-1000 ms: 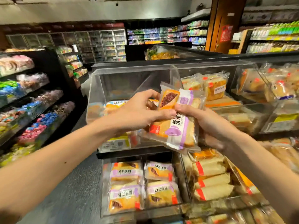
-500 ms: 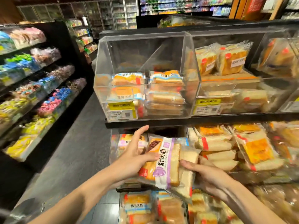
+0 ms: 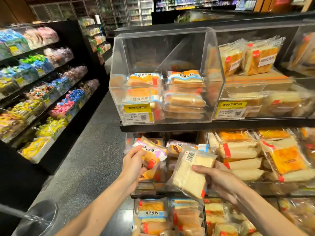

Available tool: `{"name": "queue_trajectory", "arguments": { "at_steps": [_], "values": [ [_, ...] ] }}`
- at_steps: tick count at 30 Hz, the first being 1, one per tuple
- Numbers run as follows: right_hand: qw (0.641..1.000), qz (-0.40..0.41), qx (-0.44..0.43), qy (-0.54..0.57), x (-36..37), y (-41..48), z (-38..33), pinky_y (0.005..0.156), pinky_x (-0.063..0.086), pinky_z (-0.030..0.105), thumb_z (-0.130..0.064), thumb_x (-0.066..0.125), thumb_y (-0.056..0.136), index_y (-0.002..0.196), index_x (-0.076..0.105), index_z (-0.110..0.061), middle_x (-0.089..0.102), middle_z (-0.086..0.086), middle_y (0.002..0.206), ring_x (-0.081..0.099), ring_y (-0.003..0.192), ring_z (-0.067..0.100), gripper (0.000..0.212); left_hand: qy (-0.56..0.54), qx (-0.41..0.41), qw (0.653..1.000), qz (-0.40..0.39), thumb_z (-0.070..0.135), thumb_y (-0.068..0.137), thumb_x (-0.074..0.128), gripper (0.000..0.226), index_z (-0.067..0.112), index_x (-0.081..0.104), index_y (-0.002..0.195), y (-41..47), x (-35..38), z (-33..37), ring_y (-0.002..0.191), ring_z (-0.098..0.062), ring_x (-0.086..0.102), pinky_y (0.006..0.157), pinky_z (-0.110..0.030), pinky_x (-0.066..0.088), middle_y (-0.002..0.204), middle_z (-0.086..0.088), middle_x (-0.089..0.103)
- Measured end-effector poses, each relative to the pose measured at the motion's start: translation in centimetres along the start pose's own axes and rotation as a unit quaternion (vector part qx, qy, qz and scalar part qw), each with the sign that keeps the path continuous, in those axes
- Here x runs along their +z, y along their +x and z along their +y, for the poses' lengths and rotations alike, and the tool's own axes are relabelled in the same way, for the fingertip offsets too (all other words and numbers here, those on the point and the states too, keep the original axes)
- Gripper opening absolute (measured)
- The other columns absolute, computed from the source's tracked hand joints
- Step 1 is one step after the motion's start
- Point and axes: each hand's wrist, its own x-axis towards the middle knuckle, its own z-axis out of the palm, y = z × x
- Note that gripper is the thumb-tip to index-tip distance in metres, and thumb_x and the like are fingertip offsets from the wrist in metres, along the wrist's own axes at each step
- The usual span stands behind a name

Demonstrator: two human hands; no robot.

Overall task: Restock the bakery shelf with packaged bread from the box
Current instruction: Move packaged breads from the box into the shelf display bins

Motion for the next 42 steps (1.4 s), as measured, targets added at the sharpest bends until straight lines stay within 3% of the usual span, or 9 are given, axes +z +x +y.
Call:
{"name": "queue_trajectory", "arguments": {
  "at_steps": [9,17,22,24,27,30,34,37,42],
  "values": [
    [0.999,-0.001,-0.025,-0.043,0.8,-0.3,-0.7,0.064,0.057,0.033,0.002,0.074,0.079,0.123,0.053,-0.012,0.073,0.007,0.106,0.069,0.096,0.021,0.051,0.291,0.107,0.949,0.064,0.017,0.092,0.068,0.067,0.019,0.037,0.151,7.8,1.4,-2.2,0.107,-0.025,0.063,0.099,-0.045,0.05,0.108,-0.004,0.061],
    [0.997,0.002,-0.038,-0.061,1.2,0.3,-0.5,0.074,0.057,0.034,0.001,0.08,0.072,0.126,0.052,-0.016,0.071,0.006,0.114,0.068,0.104,0.02,0.064,0.743,0.281,0.597,0.115,0.069,0.094,0.039,0.06,0.017,0.064,0.108,7.8,2.6,-1.1,0.096,-0.022,0.069,0.064,-0.031,0.045,0.104,-0.003,0.07],
    [0.997,0.004,-0.044,-0.071,1.3,0.3,-0.5,0.073,0.058,0.033,-0.001,0.08,0.073,0.127,0.051,-0.016,0.07,0.005,0.115,0.068,0.103,0.019,0.063,0.792,0.271,0.538,0.105,0.066,0.097,0.036,0.06,0.014,0.062,0.11,7.1,3.1,-0.3,0.091,-0.022,0.071,0.061,-0.028,0.045,0.099,-0.003,0.071],
    [0.997,0.009,-0.049,-0.065,1.5,0.2,-0.8,0.071,0.058,0.031,-0.001,0.079,0.075,0.128,0.051,-0.013,0.07,0.007,0.115,0.069,0.101,0.018,0.06,0.732,0.358,0.572,0.093,0.052,0.102,0.036,0.043,0.017,0.057,0.116,5.9,2.9,-0.1,0.088,-0.026,0.071,0.063,-0.031,0.046,0.093,-0.003,0.071],
    [0.997,0.018,-0.054,-0.053,1.8,0.3,-1.1,0.076,0.058,0.036,-0.004,0.078,0.077,0.129,0.052,-0.011,0.071,0.009,0.114,0.069,0.102,0.023,0.058,0.484,0.454,0.74,-0.108,0.048,0.098,0.045,0.034,0.025,0.064,0.114,1.9,2.3,-0.4,0.098,-0.013,0.062,0.076,-0.022,0.044,0.1,0.009,0.062],
    [0.999,0.001,-0.045,-0.03,2.2,0.2,-1.7,0.094,0.053,0.048,-0.027,0.076,0.076,0.129,0.057,-0.009,0.073,0.011,0.112,0.069,0.106,0.026,0.059,0.455,0.401,0.732,-0.312,0.074,0.08,0.056,0.076,0.038,0.039,0.145,-1.9,1.6,-1.2,0.133,-0.002,0.035,0.11,-0.02,0.03,0.142,0.016,0.034],
    [0.999,-0.053,-0.009,-0.003,3.1,-0.5,-2.7,0.096,0.051,0.048,-0.057,0.054,0.089,0.12,0.067,-0.016,0.073,0.011,0.113,0.069,0.108,0.026,0.053,0.524,0.467,0.668,-0.247,0.064,0.079,0.058,0.087,0.046,0.013,0.151,-1.5,0.7,-2.5,0.141,-0.009,0.024,0.114,-0.03,0.031,0.154,0.013,0.019],
    [0.999,-0.051,-0.002,0.003,3.5,-0.7,-2.9,0.087,0.056,0.046,-0.054,0.056,0.09,0.118,0.066,-0.013,0.074,0.016,0.107,0.072,0.099,0.028,0.051,0.441,0.453,0.744,-0.216,0.024,0.078,0.059,0.067,0.037,0.043,0.142,-1.0,0.1,-1.8,0.129,0.0,0.042,0.106,-0.02,0.037,0.139,0.018,0.045],
    [0.998,-0.053,-0.017,-0.009,3.5,-1.9,-3.1,0.082,0.059,0.042,-0.031,0.062,0.093,0.122,0.061,-0.009,0.073,0.016,0.11,0.072,0.099,0.028,0.037,0.302,0.371,0.859,-0.183,0.021,0.092,0.069,0.02,0.029,0.063,0.109,-2.1,-0.3,-0.2,0.093,0.009,0.06,0.082,-0.008,0.044,0.098,0.029,0.067]
  ]
}}
